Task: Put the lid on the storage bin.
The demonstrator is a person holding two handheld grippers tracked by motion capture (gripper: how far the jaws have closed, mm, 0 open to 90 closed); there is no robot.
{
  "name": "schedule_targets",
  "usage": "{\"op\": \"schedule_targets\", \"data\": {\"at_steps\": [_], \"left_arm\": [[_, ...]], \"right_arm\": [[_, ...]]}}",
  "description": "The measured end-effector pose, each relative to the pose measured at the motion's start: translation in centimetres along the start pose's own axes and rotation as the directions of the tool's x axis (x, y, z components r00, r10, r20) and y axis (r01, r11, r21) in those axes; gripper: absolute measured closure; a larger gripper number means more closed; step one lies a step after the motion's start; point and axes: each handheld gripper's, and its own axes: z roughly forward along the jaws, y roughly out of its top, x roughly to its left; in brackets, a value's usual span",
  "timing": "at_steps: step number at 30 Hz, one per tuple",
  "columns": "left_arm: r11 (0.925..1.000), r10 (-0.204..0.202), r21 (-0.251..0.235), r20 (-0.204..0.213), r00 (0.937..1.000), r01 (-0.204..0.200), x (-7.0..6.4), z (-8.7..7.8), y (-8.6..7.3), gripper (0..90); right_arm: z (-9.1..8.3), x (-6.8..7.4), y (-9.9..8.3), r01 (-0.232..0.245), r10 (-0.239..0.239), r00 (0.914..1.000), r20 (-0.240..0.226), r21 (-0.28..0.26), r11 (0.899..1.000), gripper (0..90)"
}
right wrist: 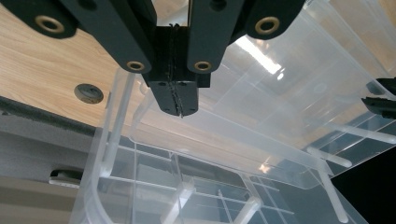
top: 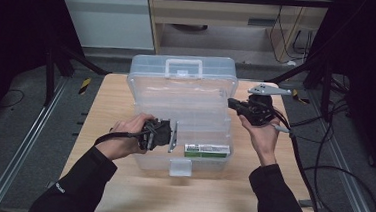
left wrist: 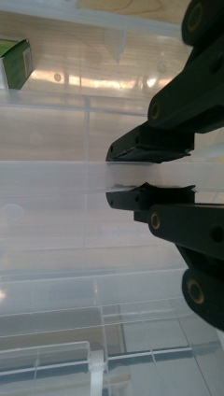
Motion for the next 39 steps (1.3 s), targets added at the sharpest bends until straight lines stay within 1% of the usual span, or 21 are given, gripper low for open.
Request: {"op": "schedule_targets", "data": {"at_steps": [6, 8, 9, 15, 20, 29, 30, 32, 35, 36, 38, 39], "left_arm": [[1.0000, -0.001, -0.005, 0.007, 1.0000, 0.001, -0.2, 0.0, 0.0, 76.7], [1.0000, 0.000, 0.000, 0.011, 0.9999, 0.000, -0.2, 0.0, 0.0, 76.6], [1.0000, 0.001, 0.001, 0.012, 0.9999, -0.001, -0.3, 0.0, 0.0, 76.6], [0.9999, -0.002, 0.012, 0.013, 0.9999, 0.001, -0.3, 0.0, 0.1, 76.6], [0.9999, 0.004, 0.011, 0.011, 0.9999, -0.004, -0.4, 0.0, 0.2, 76.6], [0.9997, 0.004, 0.024, 0.026, 0.9997, -0.005, -0.8, 0.0, 0.3, 76.6], [0.9997, -0.004, 0.025, 0.034, 0.9994, 0.003, -0.8, 0.0, 0.3, 76.6], [0.9994, 0.005, 0.033, 0.038, 0.9993, -0.007, -0.9, -0.1, 0.3, 76.6], [0.9997, 0.006, 0.022, 0.031, 0.9995, -0.007, -1.1, 0.1, 0.3, 76.5], [0.9997, 0.004, 0.026, 0.033, 0.9995, -0.005, -1.1, 0.0, 0.3, 76.6], [0.9997, -0.005, 0.024, 0.041, 0.9992, 0.004, -1.1, 0.1, 0.2, 76.5], [0.9998, 0.000, 0.022, 0.040, 0.9992, -0.001, -1.0, 0.1, 0.1, 76.5]], "right_arm": [[-0.1, -0.2, -0.1, 0.001, -0.001, 0.9999, 0.011, 0.004, 1.000, 90.0], [-0.2, -0.2, -0.1, 0.003, -0.003, 0.9999, 0.014, 0.001, 1.000, 90.0], [-0.2, -0.2, -0.1, -0.004, 0.004, 0.9999, 0.013, 0.003, 1.000, 90.0], [-0.4, -0.5, -0.2, -0.012, 0.011, 0.9997, 0.021, 0.008, 1.000, 90.0], [-0.5, -0.7, -0.3, -0.013, 0.013, 0.9997, 0.019, 0.011, 1.000, 90.0], [-0.5, -0.7, -0.3, -0.015, 0.015, 0.9996, 0.023, 0.008, 1.000, 90.0], [-0.5, -0.7, -0.3, -0.017, 0.017, 0.9996, 0.023, 0.008, 1.000, 90.0], [-0.6, -0.7, -0.3, -0.018, 0.018, 0.9995, 0.026, 0.008, 1.000, 90.0], [-0.6, -0.7, -0.3, -0.013, 0.013, 0.9998, 0.018, 0.013, 1.000, 90.0], [-0.6, -0.6, -0.4, -0.006, 0.005, 0.9998, 0.020, 0.014, 1.000, 90.0], [-0.6, -0.6, -0.5, -0.010, 0.009, 0.9998, 0.016, 0.013, 1.000, 90.0], [-0.7, -0.6, -0.5, -0.010, 0.010, 0.9999, 0.013, 0.012, 1.000, 90.0]]}}
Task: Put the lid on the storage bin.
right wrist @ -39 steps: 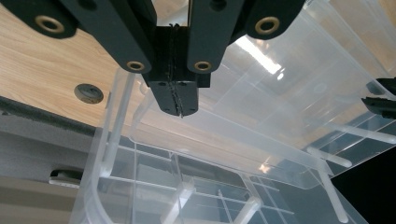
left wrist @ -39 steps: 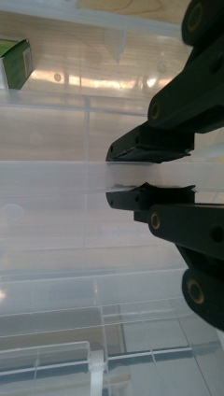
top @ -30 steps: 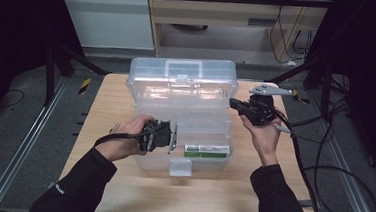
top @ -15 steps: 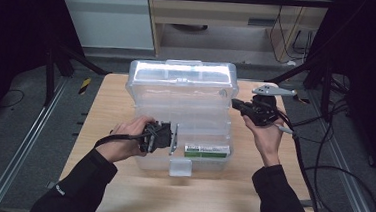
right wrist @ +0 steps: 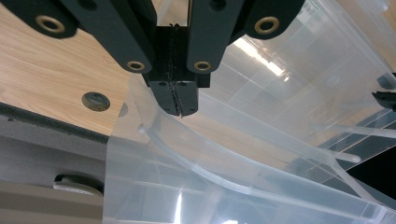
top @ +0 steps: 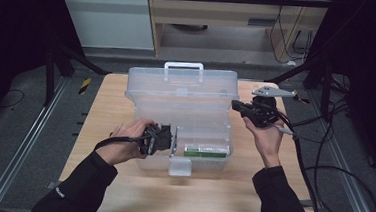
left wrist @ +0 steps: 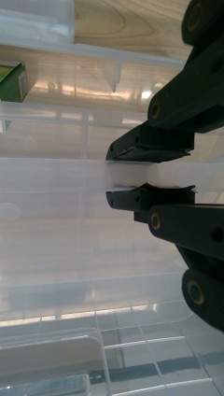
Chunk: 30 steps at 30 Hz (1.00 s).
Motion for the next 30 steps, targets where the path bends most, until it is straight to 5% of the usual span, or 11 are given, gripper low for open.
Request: {"op": "schedule_targets", "data": {"at_steps": [13, 20, 27, 30], "left_arm": [[0.9987, -0.028, -0.042, 0.024, 0.9993, 0.029, -0.5, -0.3, -0.4, 71.8], [0.9882, -0.103, -0.112, 0.021, 0.9944, 0.105, -0.1, -1.7, -1.2, 69.6], [0.9536, -0.238, -0.175, 0.058, 0.9695, 0.245, 0.5, -2.3, -2.8, 71.3], [0.9278, -0.297, -0.212, 0.078, 0.9517, 0.307, 0.6, -2.5, -3.7, 72.8]], "right_arm": [[-0.2, 0.3, -0.8, 0.014, -0.014, 0.9994, -0.030, 0.006, 1.000, 90.0], [-0.6, 0.4, -1.1, 0.022, -0.022, 0.9991, -0.038, 0.006, 1.000, 90.0], [-0.7, 0.4, -1.4, 0.023, -0.023, 0.9987, -0.046, 0.008, 1.000, 90.0], [-0.7, 0.5, -1.4, 0.027, -0.026, 0.9986, -0.045, 0.009, 1.000, 90.0]]}}
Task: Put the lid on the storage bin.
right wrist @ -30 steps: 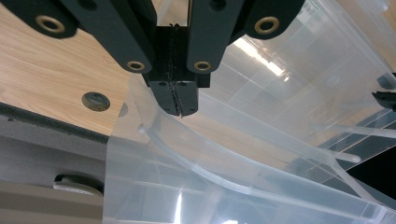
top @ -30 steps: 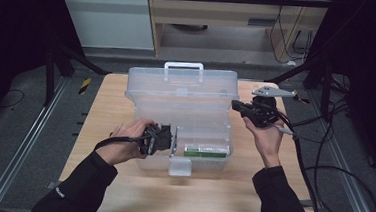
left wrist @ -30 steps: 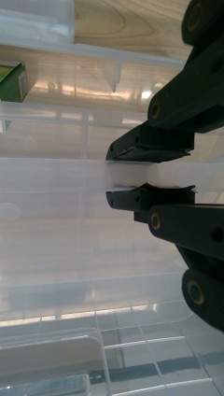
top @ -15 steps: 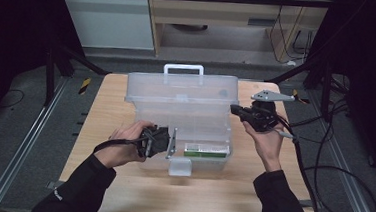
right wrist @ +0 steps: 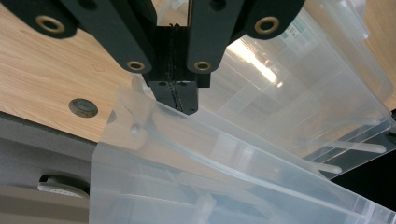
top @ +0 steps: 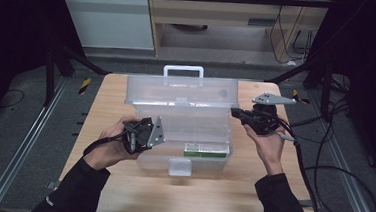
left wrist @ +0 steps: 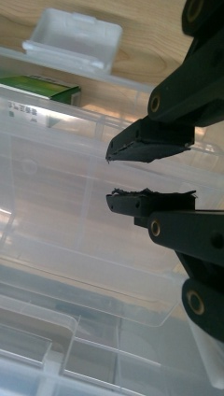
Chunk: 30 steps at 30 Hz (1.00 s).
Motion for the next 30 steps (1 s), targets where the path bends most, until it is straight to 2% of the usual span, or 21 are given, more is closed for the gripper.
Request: {"op": "schedule_targets", "data": {"at_steps": [2, 4, 7, 11, 15, 16, 19, 20, 23, 25, 26, 28, 30], "left_arm": [[0.9987, -0.044, -0.027, 0.005, 0.9990, 0.044, 0.2, -0.4, -0.5, 73.6], [0.9972, -0.068, -0.031, 0.005, 0.9977, 0.068, 0.4, -0.8, -0.8, 74.6], [0.9914, -0.123, -0.049, -0.028, 0.9920, 0.122, 0.7, -1.2, -1.6, 75.8], [0.9735, -0.218, -0.083, -0.057, 0.9742, 0.213, 1.2, -1.6, -2.7, 79.1], [0.9476, -0.308, -0.120, -0.093, 0.9470, 0.296, 1.7, -1.7, -3.9, 82.7], [0.9374, -0.336, -0.133, -0.103, 0.9362, 0.322, 1.9, -1.7, -4.4, 83.7], [0.9218, -0.376, -0.146, -0.115, 0.9194, 0.359, 2.1, -1.7, -5.1, 86.8], [0.9123, -0.398, -0.158, -0.126, 0.9087, 0.378, 2.2, -1.6, -5.5, 87.7], [0.8991, -0.426, -0.170, -0.131, 0.8950, 0.403, 2.3, -1.6, -6.1, 89.4], [0.8930, -0.441, -0.166, -0.140, 0.8864, 0.418, 2.3, -1.5, -6.5, 89.5], [0.8869, -0.454, -0.167, -0.147, 0.8785, 0.431, 2.3, -1.5, -6.7, 89.5], [0.8774, -0.473, -0.170, -0.154, 0.8675, 0.449, 2.4, -1.3, -7.0, 89.6], [0.8617, -0.501, -0.180, -0.156, 0.8513, 0.474, 2.4, -1.0, -7.4, 89.6]], "right_arm": [[0.0, 0.0, 0.0, 0.000, 0.000, 1.0000, 0.001, 0.002, 1.000, 90.0], [-0.1, 0.1, -0.1, 0.001, -0.001, 1.0000, 0.000, 0.004, 1.000, 90.0], [-0.1, 0.1, -0.1, -0.001, 0.001, 1.0000, -0.001, 0.005, 1.000, 90.0], [-0.1, 0.1, -0.1, 0.005, -0.005, 1.0000, 0.000, 0.006, 1.000, 90.0], [-0.1, 0.1, -0.2, 0.006, -0.006, 1.0000, -0.001, 0.009, 1.000, 90.0], [-0.1, 0.1, -0.2, 0.006, -0.006, 1.0000, -0.002, 0.009, 1.000, 90.0], [-0.1, 0.1, -0.3, 0.005, -0.005, 1.0000, -0.003, 0.009, 1.000, 90.0], [-0.1, 0.1, -0.3, 0.004, -0.004, 1.0000, -0.003, 0.010, 1.000, 90.0], [-0.2, 0.2, -0.4, 0.006, -0.006, 1.0000, -0.005, 0.011, 1.000, 90.0], [-0.2, 0.2, -0.4, 0.010, -0.010, 0.9999, -0.004, 0.015, 1.000, 90.0], [-0.2, 0.2, -0.4, 0.011, -0.011, 0.9999, -0.002, 0.016, 1.000, 90.0], [-0.2, 0.3, -0.5, 0.013, -0.013, 0.9999, -0.002, 0.017, 1.000, 90.0], [-0.2, 0.3, -0.6, 0.016, -0.016, 0.9999, 0.000, 0.019, 1.000, 90.0]]}}
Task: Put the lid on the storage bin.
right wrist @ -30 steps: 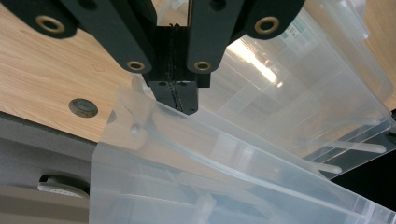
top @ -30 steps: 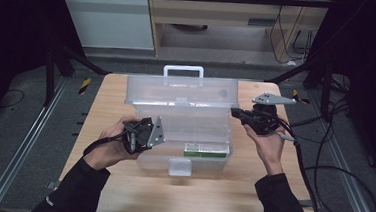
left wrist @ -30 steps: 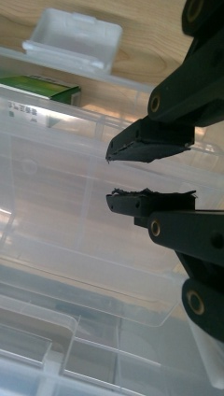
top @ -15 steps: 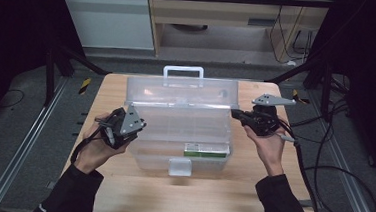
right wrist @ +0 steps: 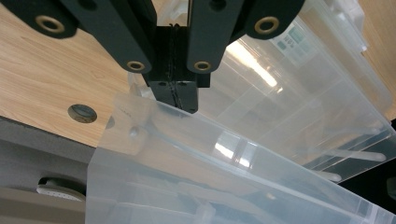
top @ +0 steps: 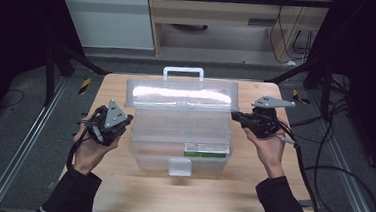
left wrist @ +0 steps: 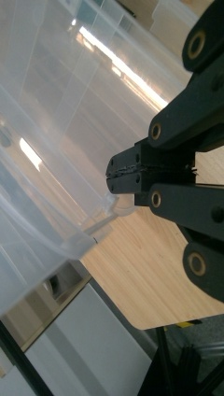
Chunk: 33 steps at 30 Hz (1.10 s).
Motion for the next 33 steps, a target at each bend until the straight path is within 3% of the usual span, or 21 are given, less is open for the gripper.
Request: {"op": "schedule_targets", "data": {"at_steps": [3, 10, 18, 33], "left_arm": [[0.9989, -0.046, -0.015, -0.007, 0.9989, 0.045, 0.3, 0.4, -0.5, 89.6], [0.9960, -0.090, -0.004, -0.001, 0.9960, 0.090, 0.9, 1.0, -1.3, 89.6], [0.9960, -0.090, -0.004, 0.004, 0.9960, 0.090, 0.8, 1.0, -1.6, 89.7], [0.9948, -0.101, 0.005, 0.023, 0.9946, 0.101, 0.4, 1.2, -3.1, 89.7]], "right_arm": [[0.0, 0.1, -0.2, 0.003, -0.003, 1.0000, -0.002, 0.002, 1.000, 90.0], [-0.2, 0.3, -0.8, 0.010, -0.010, 0.9999, -0.009, 0.019, 1.000, 90.0], [-0.3, 0.6, -1.8, 0.012, -0.011, 0.9998, -0.016, 0.039, 0.999, 90.0], [-0.4, 0.8, -3.6, 0.036, -0.038, 0.9989, 0.028, 0.070, 0.997, 90.0]]}}
